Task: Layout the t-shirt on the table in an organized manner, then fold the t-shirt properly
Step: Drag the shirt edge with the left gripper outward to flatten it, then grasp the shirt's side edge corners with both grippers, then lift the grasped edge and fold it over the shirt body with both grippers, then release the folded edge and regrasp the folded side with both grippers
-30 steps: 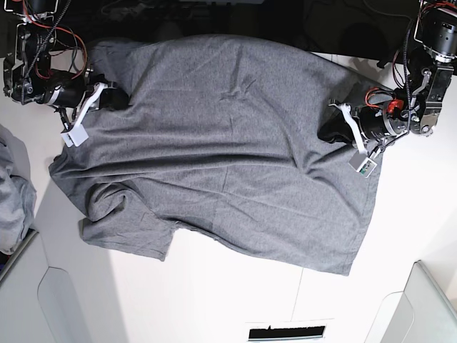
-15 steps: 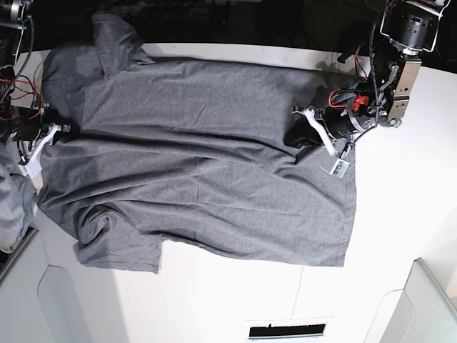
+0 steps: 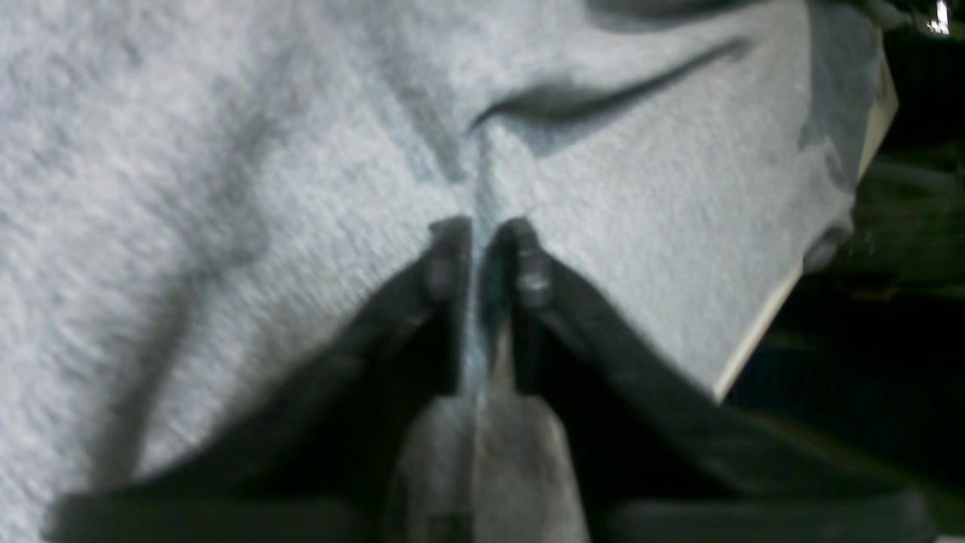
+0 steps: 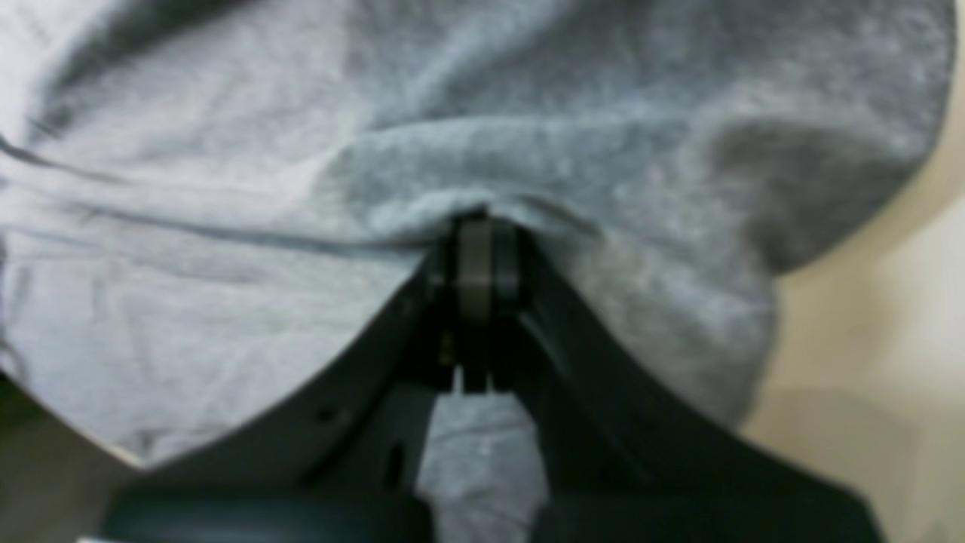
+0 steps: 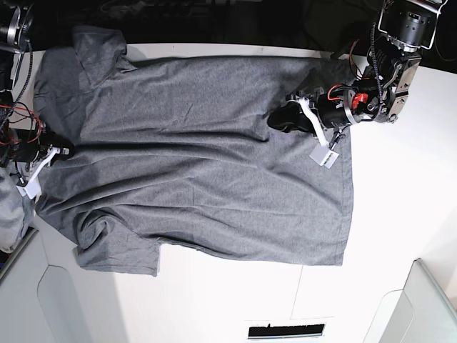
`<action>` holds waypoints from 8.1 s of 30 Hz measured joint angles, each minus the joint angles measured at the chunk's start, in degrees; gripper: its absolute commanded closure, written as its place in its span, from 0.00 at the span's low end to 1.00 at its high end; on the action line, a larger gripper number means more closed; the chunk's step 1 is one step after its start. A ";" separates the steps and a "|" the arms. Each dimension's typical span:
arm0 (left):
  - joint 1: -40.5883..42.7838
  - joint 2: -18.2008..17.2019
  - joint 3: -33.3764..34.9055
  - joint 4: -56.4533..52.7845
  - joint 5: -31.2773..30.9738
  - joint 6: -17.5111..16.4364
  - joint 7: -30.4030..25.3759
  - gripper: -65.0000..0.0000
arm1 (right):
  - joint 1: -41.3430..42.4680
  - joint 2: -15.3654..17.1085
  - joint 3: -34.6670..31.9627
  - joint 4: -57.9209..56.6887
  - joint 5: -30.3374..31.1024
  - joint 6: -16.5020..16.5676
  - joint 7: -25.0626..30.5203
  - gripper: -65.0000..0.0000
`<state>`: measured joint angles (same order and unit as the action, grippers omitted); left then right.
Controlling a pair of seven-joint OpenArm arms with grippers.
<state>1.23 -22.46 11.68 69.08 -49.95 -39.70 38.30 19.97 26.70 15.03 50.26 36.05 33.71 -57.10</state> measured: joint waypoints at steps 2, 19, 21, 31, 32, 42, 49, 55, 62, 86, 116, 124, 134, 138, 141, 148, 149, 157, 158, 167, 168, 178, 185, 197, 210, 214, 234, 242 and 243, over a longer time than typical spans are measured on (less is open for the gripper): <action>0.37 -1.90 0.02 1.84 -0.90 0.20 0.96 0.67 | -0.33 -0.02 0.02 0.44 2.10 -0.07 -2.29 1.00; 6.49 -14.62 -11.72 13.75 -12.00 0.22 8.72 0.53 | -19.50 5.42 15.32 18.23 10.51 -0.07 -9.46 0.62; 8.39 -14.69 -15.04 13.75 -14.05 0.24 10.43 0.53 | -24.24 7.19 15.85 18.12 12.07 0.61 -9.88 0.62; 17.42 -14.69 -21.94 13.75 -15.87 0.24 11.56 0.42 | -34.80 8.57 15.93 18.36 14.03 1.03 -6.01 0.50; 18.01 -14.69 -21.97 13.77 -15.87 0.26 11.39 0.42 | -34.91 8.61 15.93 18.36 12.48 1.01 -4.79 0.45; 19.06 -12.57 -22.01 13.77 -11.80 0.26 9.44 0.42 | -34.32 6.69 15.93 18.36 11.56 0.98 -0.87 0.44; 19.06 -11.39 -22.05 13.75 -10.54 0.26 9.27 0.42 | -32.63 2.91 15.67 18.53 9.81 1.03 1.84 0.44; 19.06 -11.39 -22.05 13.75 -10.49 0.26 9.27 0.42 | -32.63 0.55 13.11 18.91 11.15 1.36 1.90 0.44; 19.08 -11.39 -22.05 13.51 -7.04 0.26 9.68 0.42 | -32.83 -0.85 11.89 19.06 13.70 1.51 1.16 0.44; 24.65 -7.23 -22.27 13.29 -1.05 -0.24 4.72 0.42 | -32.83 -0.85 11.85 19.06 14.56 1.53 0.22 0.44; 25.79 -13.88 -22.14 16.00 -12.09 0.24 8.00 1.00 | -40.02 -1.16 15.19 21.24 29.70 2.05 -15.21 1.00; 25.73 -14.56 -22.16 23.10 -15.65 0.24 8.20 1.00 | -46.40 -1.33 15.41 33.66 31.17 2.56 -16.50 1.00; 25.73 -14.56 -26.53 25.09 -15.65 0.24 8.44 1.00 | -45.68 -1.31 19.91 45.66 30.16 2.58 -16.44 1.00; 25.73 -14.56 -27.08 25.09 -15.72 0.24 8.46 1.00 | -43.17 -1.31 19.91 45.86 30.05 2.58 -16.26 1.00; 25.59 -14.56 -27.10 25.09 -15.69 0.24 8.41 1.00 | -42.49 -1.33 19.91 45.90 29.79 2.56 -14.78 1.00; 20.11 -14.53 -27.12 24.85 -7.17 0.22 2.99 1.00 | -35.63 -1.33 19.93 45.90 25.24 2.47 -10.27 1.00; 19.12 -14.53 -27.12 24.39 -6.67 0.22 2.91 1.00 | -34.58 -1.33 19.93 45.90 24.26 2.47 -9.79 1.00; 9.31 -14.23 -25.90 13.18 -6.16 0.04 2.34 1.00 | -25.94 -1.29 15.80 42.77 18.95 2.01 -6.10 1.00; 8.15 -14.25 -25.11 11.47 -5.55 0.20 2.23 1.00 | -24.92 -1.31 14.47 41.38 18.32 1.92 -5.70 1.00; 0.98 -14.21 -13.49 -0.20 2.51 0.22 -7.28 0.77 | -17.05 -1.36 4.72 31.36 12.79 0.59 -2.89 0.58; 0.42 -14.21 -12.79 -0.96 2.47 0.24 -6.93 0.71 | -16.90 -1.42 4.70 31.34 12.79 0.57 -3.17 0.56; 1.90 -16.46 -13.05 9.29 -6.32 0.20 5.01 0.66 | -19.85 -1.31 23.98 31.47 12.90 0.35 -5.07 0.56; 2.36 -15.06 -14.01 13.22 -4.63 0.22 0.44 0.66 | -23.91 -1.51 27.71 27.21 8.20 0.42 -0.96 0.56; 2.56 -8.68 -13.79 9.60 3.45 0.24 -5.18 0.66 | -23.45 -1.51 23.19 10.95 9.49 0.59 4.83 0.56; 2.38 -6.88 -13.79 9.03 9.22 0.22 -7.74 0.66 | -18.86 -5.86 17.79 10.84 10.27 0.63 7.04 0.68; 2.38 -6.91 -13.79 8.85 10.58 0.22 -7.72 0.66 | -18.18 -6.86 17.70 10.80 9.33 0.63 6.93 1.00; 2.40 -6.88 -13.79 8.15 12.44 0.22 -7.74 0.66 | -24.87 -4.28 30.73 18.91 14.51 0.61 -2.82 0.89; 2.40 -6.91 -13.79 8.15 11.78 0.22 -6.88 0.66 | -24.87 -4.11 30.71 18.91 14.49 0.57 -2.80 0.58; 2.40 -6.99 -13.79 8.15 10.62 0.22 -5.84 0.66 | -24.87 -3.96 30.71 18.91 14.25 0.57 -2.82 0.58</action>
<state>3.64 -29.45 -2.11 77.23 -39.33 -39.48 32.47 -4.91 22.74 45.74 69.17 50.30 34.28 -59.92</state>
